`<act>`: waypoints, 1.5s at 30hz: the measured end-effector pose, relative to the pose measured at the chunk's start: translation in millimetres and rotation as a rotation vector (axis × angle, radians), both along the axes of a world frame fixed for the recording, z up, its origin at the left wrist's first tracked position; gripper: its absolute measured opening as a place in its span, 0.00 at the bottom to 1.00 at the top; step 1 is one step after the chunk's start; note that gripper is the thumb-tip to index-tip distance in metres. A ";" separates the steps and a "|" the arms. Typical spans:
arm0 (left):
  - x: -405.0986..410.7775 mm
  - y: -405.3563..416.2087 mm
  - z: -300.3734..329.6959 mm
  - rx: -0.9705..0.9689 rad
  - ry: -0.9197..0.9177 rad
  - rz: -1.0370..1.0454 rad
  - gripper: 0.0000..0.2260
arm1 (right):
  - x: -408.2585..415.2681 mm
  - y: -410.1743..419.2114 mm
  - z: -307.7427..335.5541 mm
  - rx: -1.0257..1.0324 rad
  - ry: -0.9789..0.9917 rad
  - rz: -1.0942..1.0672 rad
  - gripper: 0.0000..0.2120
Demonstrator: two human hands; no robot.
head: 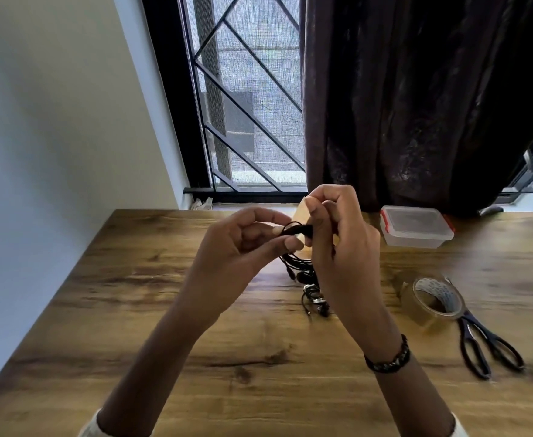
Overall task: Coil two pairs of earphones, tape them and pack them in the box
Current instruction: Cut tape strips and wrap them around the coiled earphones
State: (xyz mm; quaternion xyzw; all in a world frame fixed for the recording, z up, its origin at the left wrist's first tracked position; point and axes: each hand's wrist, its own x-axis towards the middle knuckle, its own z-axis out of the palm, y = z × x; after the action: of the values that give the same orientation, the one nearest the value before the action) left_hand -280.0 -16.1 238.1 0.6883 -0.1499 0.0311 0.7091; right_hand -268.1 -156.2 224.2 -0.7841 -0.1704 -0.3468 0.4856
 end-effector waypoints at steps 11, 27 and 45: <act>-5.6 -10.8 -9.0 -0.114 -0.066 0.172 0.08 | 0.9 2.5 -2.4 0.008 0.003 -0.041 0.06; -6.4 -5.9 -6.7 -0.123 -0.030 0.179 0.07 | 2.3 5.0 -3.0 -0.009 -0.051 -0.085 0.07; -3.1 7.0 4.8 -0.001 -0.044 0.272 0.11 | 2.5 -16.3 -18.7 -0.436 -0.630 -0.084 0.03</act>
State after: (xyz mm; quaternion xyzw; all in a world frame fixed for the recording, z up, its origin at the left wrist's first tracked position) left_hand -283.1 -9.2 242.9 0.7011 -0.0709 0.1422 0.6951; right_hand -265.7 -172.5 205.5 -0.7303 -0.3486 -0.5460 0.2169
